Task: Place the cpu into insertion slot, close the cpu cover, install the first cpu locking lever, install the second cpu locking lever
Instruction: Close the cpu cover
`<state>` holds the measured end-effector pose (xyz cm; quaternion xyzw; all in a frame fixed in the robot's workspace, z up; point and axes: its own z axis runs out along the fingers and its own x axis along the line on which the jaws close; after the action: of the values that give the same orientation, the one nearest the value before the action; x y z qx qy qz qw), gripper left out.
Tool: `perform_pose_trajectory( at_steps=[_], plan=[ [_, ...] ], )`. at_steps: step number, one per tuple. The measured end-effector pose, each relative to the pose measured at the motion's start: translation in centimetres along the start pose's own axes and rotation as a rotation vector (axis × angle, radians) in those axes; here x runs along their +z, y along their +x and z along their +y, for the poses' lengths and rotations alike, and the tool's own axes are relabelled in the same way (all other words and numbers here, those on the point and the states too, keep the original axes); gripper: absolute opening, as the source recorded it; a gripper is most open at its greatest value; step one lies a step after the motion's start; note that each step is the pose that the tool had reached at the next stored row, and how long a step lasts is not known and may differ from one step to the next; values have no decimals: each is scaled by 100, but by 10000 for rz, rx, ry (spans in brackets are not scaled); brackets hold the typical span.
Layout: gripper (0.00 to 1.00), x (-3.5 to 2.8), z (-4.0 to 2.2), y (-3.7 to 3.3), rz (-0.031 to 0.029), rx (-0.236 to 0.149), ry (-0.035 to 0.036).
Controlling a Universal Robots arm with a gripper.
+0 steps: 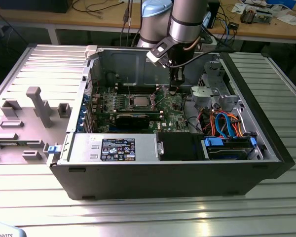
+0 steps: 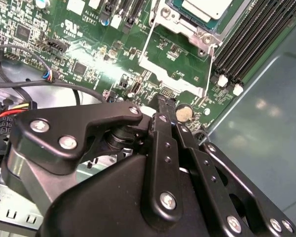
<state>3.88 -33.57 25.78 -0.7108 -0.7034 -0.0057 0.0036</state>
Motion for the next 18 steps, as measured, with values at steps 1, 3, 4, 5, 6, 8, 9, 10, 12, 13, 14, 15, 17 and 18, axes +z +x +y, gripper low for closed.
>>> perform_pose_trajectory(
  at_steps=[1, 3, 4, 5, 6, 8, 9, 10, 12, 13, 14, 15, 17, 18],
  plan=[
    [11, 0, 16, 0, 0, 0, 1],
    [11, 0, 42, 1, 0, -1, 2],
    [11, 0, 45, 1, -1, 0, 2],
    [11, 1, 45, 0, -2, 0, 2],
    [11, 2, 45, 0, -3, 0, 2],
    [11, 11, 45, 0, 1, 0, 2],
    [11, 14, 45, 0, -1, -1, 2],
    [11, 14, 45, 0, -1, -1, 2],
    [11, 15, 45, 0, 0, -1, 2],
    [11, 15, 45, 0, 0, -1, 2],
    [11, 15, 45, 0, 0, -2, 1],
    [11, 15, 42, 0, 1, -1, 2],
    [11, 16, 37, 0, 2, 0, 2],
    [11, 16, 34, 0, 2, 0, 1]
  ],
)
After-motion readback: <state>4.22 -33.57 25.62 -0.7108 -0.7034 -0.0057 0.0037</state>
